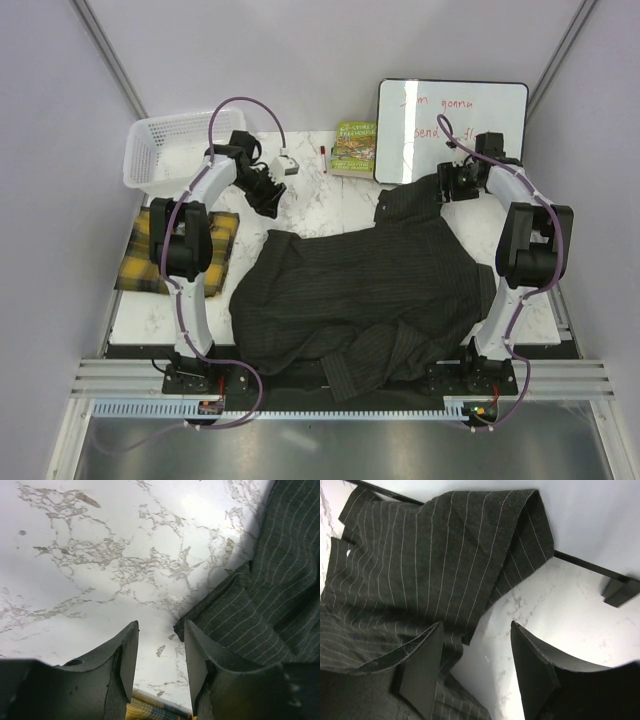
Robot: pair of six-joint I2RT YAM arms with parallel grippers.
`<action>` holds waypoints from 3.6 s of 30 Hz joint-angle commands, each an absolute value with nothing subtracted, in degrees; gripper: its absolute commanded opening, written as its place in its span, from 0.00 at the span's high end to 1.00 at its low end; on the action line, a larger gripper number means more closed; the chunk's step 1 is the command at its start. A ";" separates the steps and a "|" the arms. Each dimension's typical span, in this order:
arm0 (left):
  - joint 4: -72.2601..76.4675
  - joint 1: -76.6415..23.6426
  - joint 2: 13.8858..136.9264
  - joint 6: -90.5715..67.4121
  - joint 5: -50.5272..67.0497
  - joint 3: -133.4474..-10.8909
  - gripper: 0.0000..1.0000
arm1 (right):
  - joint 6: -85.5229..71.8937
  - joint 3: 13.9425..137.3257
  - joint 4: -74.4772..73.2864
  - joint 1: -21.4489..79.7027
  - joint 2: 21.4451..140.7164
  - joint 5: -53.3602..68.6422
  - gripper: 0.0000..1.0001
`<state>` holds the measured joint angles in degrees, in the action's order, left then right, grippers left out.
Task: Fold and stack the long sleeve shirts
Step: Flatten the shirt out
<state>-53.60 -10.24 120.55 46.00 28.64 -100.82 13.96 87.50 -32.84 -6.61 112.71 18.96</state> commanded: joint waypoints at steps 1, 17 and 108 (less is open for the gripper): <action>-54.93 -9.67 122.96 49.39 29.62 -103.71 0.52 | 7.65 88.77 -28.13 -6.77 115.84 22.15 0.37; -59.06 -10.20 123.13 54.32 35.95 -100.46 0.43 | 4.84 86.13 -24.35 -6.77 118.56 23.64 0.37; -38.67 -9.76 114.79 45.52 14.42 -90.71 0.98 | 16.79 98.70 -32.25 -6.06 110.39 26.54 1.00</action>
